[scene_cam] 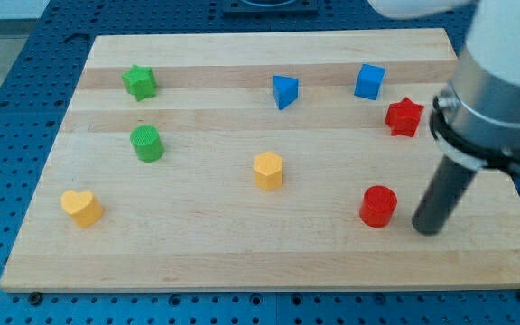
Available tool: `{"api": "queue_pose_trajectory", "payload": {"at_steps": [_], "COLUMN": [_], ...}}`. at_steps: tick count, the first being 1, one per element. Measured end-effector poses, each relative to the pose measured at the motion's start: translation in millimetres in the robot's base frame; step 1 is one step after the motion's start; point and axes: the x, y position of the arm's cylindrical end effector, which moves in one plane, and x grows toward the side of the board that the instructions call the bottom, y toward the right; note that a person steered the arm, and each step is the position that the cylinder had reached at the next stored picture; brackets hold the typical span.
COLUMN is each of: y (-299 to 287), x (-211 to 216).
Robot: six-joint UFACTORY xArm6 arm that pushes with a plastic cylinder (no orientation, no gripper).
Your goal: Move red circle below the red star
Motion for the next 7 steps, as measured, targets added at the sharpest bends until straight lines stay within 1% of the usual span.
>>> {"api": "queue_pose_trajectory", "payload": {"at_steps": [1,2,3,4,5,6,7], "y": [-16.2,-48.5,-49.4,-24.8,-26.0,-60.3,-79.7], "x": [12.5,-7.1,-65.6,-83.4,-59.2,-53.0,-76.6]}}
